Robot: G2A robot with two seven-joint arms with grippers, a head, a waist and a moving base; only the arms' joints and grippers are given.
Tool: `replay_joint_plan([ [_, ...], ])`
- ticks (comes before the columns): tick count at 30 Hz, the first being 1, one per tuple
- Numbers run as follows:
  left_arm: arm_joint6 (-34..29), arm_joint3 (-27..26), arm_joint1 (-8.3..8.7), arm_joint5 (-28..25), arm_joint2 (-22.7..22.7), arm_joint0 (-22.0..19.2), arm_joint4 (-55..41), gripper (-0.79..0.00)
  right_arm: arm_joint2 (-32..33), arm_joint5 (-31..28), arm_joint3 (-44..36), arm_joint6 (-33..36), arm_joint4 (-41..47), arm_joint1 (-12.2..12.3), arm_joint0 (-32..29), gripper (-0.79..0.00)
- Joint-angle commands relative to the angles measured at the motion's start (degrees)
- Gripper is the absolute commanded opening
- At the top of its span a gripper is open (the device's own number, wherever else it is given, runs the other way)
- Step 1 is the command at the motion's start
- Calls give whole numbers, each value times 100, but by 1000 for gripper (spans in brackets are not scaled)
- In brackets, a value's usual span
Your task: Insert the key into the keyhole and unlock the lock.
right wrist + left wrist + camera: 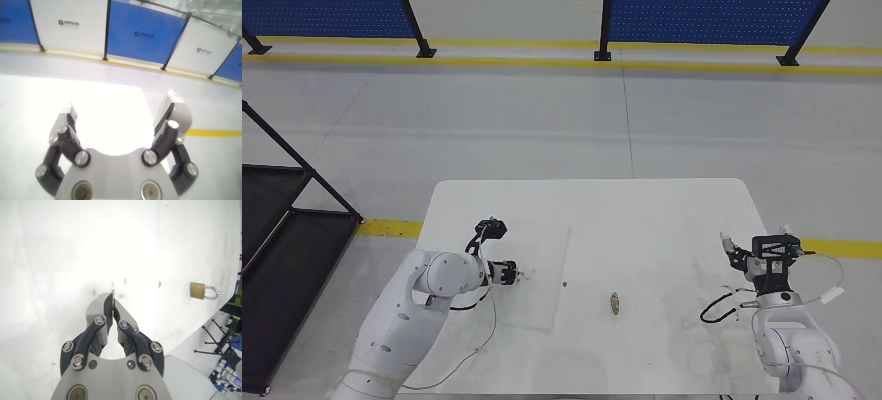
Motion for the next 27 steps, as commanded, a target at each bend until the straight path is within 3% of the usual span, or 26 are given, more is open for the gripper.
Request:
replay_joint_plan([
  [1,8,-198,16,12,1,71,136,-785,0,0,0,0,0,0,0,0],
  [9,286,-815,47,52,-86,320,198,-785,0,0,0,0,0,0,0,0],
  [16,275,-1151,79,-414,-767,687,-1567,-785,0,0,0,0,0,0,0,0],
  [20,7,-954,119,-879,-1278,894,-2775,-785,0,0,0,0,0,0,0,0],
  [27,-844,-38,211,-1742,-1992,1042,-4639,-785,0,0,0,0,0,0,0,0],
])
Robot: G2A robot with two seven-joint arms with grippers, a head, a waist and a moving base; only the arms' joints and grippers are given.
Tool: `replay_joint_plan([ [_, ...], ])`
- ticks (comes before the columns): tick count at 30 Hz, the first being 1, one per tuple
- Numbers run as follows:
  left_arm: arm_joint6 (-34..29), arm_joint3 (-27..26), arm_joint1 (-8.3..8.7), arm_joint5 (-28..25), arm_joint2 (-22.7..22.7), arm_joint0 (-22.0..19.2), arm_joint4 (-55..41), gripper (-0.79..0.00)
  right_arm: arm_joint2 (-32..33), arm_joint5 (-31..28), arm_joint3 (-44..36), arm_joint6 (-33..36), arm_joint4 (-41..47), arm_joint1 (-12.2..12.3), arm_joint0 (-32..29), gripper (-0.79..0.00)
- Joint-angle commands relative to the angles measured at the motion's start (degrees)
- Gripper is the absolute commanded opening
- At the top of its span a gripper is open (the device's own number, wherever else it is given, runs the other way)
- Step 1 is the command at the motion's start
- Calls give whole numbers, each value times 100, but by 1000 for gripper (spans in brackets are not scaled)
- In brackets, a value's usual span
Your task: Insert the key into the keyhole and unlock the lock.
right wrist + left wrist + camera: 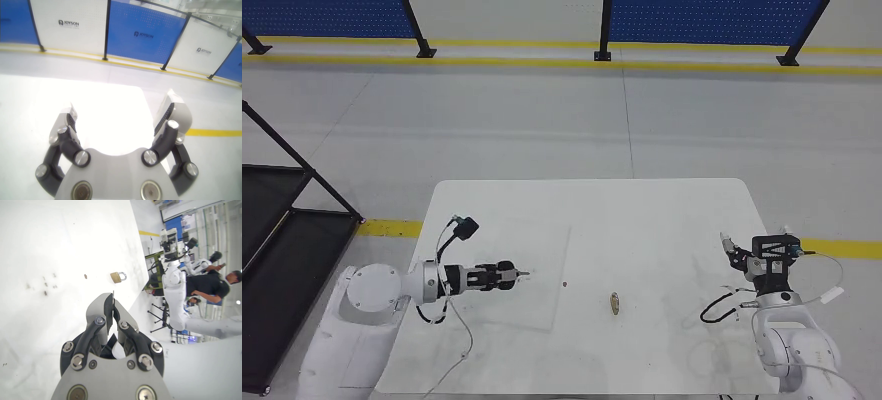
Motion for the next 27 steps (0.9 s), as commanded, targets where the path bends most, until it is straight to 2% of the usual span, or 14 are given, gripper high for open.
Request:
replay_joint_plan([
  [1,-304,341,28,-208,-166,-19,-559,-785,0,0,0,0,0,0,0,0],
  [7,-1316,1332,119,-588,-506,-264,-1932,-785,0,0,0,0,0,0,0,0],
  [8,-1316,1405,141,-601,-496,-291,-2081,-785,0,0,0,0,0,0,0,0],
  [13,-1316,1418,331,-601,-374,-236,-2781,-785,0,0,0,0,0,0,0,0],
  [27,-1316,1418,331,-601,-374,-236,-2781,-785,0,0,0,0,0,0,0,0],
])
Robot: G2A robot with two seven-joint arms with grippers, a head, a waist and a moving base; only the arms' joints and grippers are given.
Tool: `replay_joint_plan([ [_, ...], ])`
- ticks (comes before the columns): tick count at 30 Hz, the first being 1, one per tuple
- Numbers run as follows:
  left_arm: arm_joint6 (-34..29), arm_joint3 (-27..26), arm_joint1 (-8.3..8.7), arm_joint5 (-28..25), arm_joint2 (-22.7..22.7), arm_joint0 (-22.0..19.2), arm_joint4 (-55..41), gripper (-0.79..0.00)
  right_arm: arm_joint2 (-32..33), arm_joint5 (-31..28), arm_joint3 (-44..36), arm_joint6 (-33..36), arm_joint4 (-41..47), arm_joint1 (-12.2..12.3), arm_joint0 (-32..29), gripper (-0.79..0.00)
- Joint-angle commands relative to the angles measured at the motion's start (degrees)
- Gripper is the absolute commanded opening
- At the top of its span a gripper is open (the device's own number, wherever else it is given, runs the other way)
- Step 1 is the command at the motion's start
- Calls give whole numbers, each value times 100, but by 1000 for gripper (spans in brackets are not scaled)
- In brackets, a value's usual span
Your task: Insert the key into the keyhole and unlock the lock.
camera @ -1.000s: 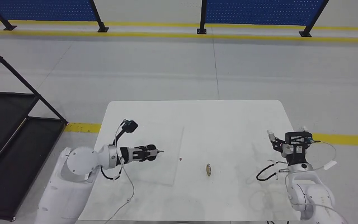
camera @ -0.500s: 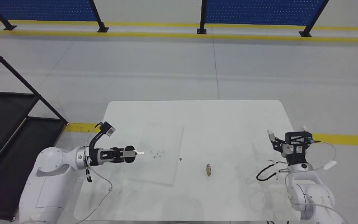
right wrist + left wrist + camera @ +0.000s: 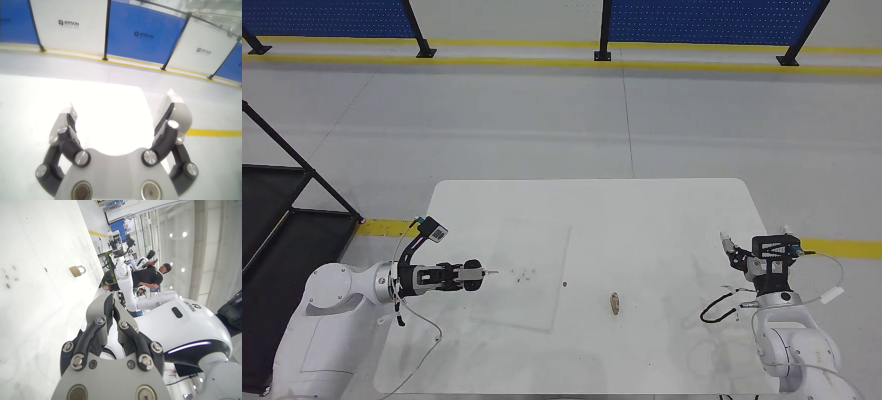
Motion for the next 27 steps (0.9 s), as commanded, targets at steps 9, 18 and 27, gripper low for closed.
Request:
replay_joint_plan([
  [9,0,0,0,0,0,0,0,-785,-227,-537,-785,564,-568,25,-97,0],
  [18,0,0,0,0,0,0,0,-785,-523,-1402,-2206,3234,-270,56,-199,0],
  [27,0,0,0,0,0,0,0,-785,-1205,-1589,-2852,5760,459,47,48,0],
])
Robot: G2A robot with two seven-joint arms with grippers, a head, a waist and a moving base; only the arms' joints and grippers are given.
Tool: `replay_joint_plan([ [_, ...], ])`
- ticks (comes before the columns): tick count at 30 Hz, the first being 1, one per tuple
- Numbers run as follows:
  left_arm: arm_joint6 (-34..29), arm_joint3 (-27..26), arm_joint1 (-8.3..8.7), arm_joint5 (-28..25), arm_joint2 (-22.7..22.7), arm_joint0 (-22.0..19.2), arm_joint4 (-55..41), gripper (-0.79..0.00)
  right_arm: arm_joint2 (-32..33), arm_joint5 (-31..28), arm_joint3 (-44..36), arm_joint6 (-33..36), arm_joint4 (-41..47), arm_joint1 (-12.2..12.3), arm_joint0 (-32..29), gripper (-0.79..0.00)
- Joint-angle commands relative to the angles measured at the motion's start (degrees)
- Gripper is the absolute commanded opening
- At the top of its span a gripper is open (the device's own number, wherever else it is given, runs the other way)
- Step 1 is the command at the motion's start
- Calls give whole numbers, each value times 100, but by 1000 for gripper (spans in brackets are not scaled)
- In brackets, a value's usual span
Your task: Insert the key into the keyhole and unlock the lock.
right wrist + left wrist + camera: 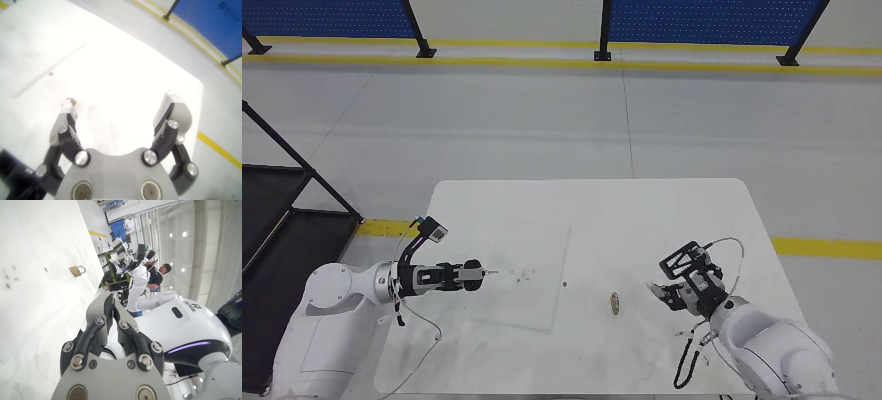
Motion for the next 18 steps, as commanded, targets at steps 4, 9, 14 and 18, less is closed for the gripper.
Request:
replay_joint_plan([
  [4,0,0,0,0,0,0,0,-785,-436,274,-56,1290,682,-36,503,0],
  [9,0,0,0,0,0,0,0,-785,-849,808,167,2188,1365,-99,1236,0],
  [14,0,0,0,0,0,0,0,-785,-1335,1286,667,2709,1420,-169,1998,0],
  [18,0,0,0,0,0,0,0,-785,-1838,1605,1233,3019,1083,-239,2510,0],
])
